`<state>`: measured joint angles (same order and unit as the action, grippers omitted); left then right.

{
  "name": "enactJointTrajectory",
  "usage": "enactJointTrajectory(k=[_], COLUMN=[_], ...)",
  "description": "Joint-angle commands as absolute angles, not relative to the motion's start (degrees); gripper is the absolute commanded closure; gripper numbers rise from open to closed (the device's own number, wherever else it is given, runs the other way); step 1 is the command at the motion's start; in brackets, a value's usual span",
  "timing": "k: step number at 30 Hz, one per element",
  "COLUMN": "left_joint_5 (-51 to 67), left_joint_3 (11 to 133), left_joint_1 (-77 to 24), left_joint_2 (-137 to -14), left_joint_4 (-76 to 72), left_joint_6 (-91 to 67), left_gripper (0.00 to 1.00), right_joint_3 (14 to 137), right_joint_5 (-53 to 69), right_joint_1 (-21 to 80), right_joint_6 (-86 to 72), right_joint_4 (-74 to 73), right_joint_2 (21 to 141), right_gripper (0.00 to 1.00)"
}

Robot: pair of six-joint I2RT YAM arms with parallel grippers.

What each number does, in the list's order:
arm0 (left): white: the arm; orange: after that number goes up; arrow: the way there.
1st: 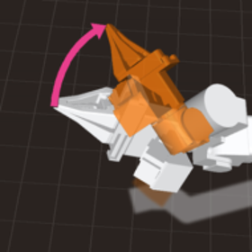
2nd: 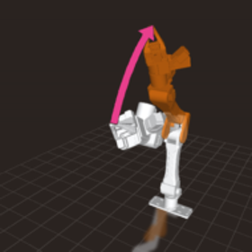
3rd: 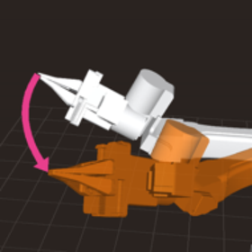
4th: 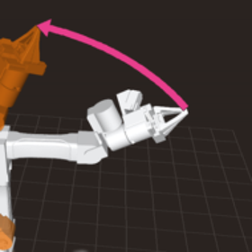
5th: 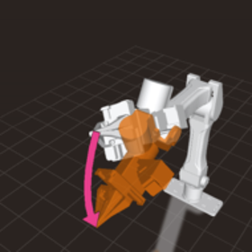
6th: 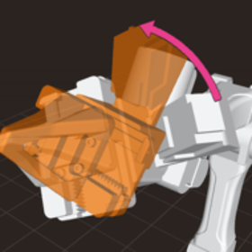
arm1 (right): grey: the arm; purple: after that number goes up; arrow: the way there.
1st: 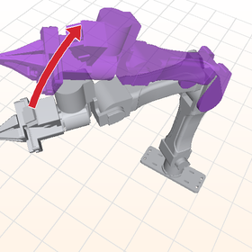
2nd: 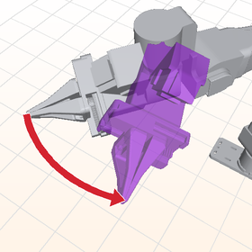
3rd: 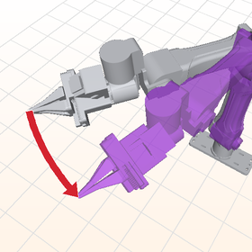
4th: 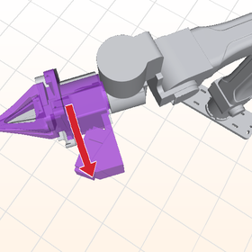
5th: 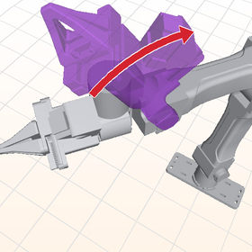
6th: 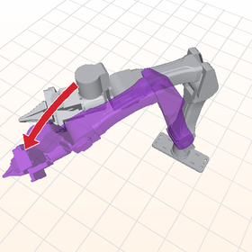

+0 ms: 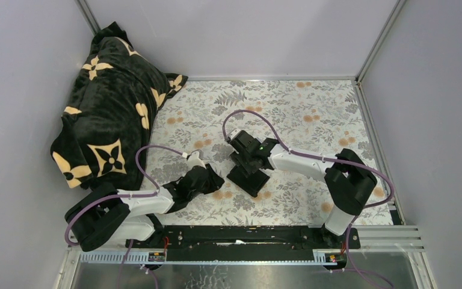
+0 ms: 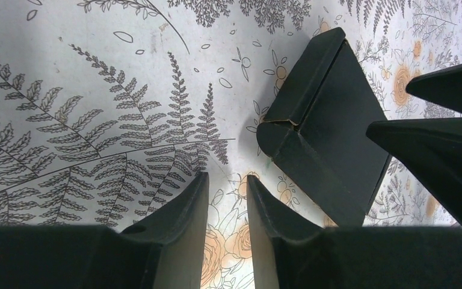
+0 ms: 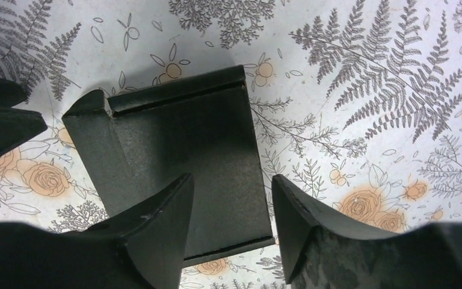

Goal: Fold the paper box
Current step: Close the paper box at the center of the board.

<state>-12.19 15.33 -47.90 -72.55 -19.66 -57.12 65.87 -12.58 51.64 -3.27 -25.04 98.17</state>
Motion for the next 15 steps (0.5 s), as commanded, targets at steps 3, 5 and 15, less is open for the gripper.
enactJointTrajectory(k=[3, 5, 15], left_joint_5=[-13.5, -14.9, -9.9], left_joint_3=[15.2, 16.5, 29.8], left_joint_1=[-47.8, -47.7, -37.7], left_joint_2=[-69.8, -66.5, -63.9], left_joint_4=[-12.5, -8.8, 1.1], left_joint_6=[-55.5, -54.3, -40.8], left_gripper=[0.63, 0.63, 0.59], right_joint_3=[62.1, 60.0, 56.5], right_joint_5=[-18.8, -20.4, -10.8], right_joint_1=[50.9, 49.9, 42.5], right_joint_6=[-8.6, -12.2, -30.9], right_joint_4=[-25.1, -25.0, -31.3], right_joint_2=[89.1, 84.8, 73.9], right_gripper=[0.25, 0.27, 0.26])
